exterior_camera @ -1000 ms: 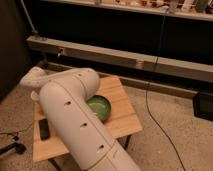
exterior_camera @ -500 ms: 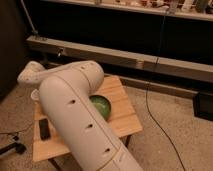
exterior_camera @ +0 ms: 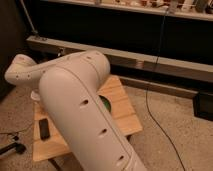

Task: Place the pepper in the ceramic cup

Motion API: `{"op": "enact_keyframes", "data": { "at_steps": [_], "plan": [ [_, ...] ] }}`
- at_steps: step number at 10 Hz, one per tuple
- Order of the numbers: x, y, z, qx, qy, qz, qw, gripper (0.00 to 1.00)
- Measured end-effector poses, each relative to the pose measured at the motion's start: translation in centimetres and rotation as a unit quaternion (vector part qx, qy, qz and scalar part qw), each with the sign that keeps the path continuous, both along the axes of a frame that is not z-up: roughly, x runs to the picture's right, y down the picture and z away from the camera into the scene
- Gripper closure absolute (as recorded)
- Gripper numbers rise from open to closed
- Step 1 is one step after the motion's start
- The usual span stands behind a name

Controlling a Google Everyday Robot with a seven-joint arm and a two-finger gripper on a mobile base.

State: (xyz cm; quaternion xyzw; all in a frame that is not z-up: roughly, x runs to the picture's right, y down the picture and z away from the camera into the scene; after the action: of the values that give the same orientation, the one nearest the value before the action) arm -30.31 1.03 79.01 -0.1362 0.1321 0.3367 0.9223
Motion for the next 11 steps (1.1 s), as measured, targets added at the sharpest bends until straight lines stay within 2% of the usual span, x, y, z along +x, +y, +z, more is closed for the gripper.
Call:
{"op": "enact_keyframes", "data": {
  "at_steps": [1, 3, 5, 6, 8, 11],
  "plan": [
    [0.2, -0.9, -2.1, 0.014, 0.001, -0.013, 0.9998, 0.8],
    [-0.3, -1.6, -5.6, 0.026, 0.001, -0.041, 0.9988, 0.8],
    [-1.9, -1.8, -9.1, 0.029, -0.011, -0.07, 0.9971, 0.8],
    [-2.5, -1.8, -10.2, 0.029, -0.015, -0.08, 0.9962, 0.8],
    [-3.5, -1.5, -11.3, 0.027, -0.013, -0.099, 0.9946, 0.8],
    [-5.0, -0.4, -10.1, 0.012, 0.004, -0.115, 0.9933, 0.8]
  ]
}}
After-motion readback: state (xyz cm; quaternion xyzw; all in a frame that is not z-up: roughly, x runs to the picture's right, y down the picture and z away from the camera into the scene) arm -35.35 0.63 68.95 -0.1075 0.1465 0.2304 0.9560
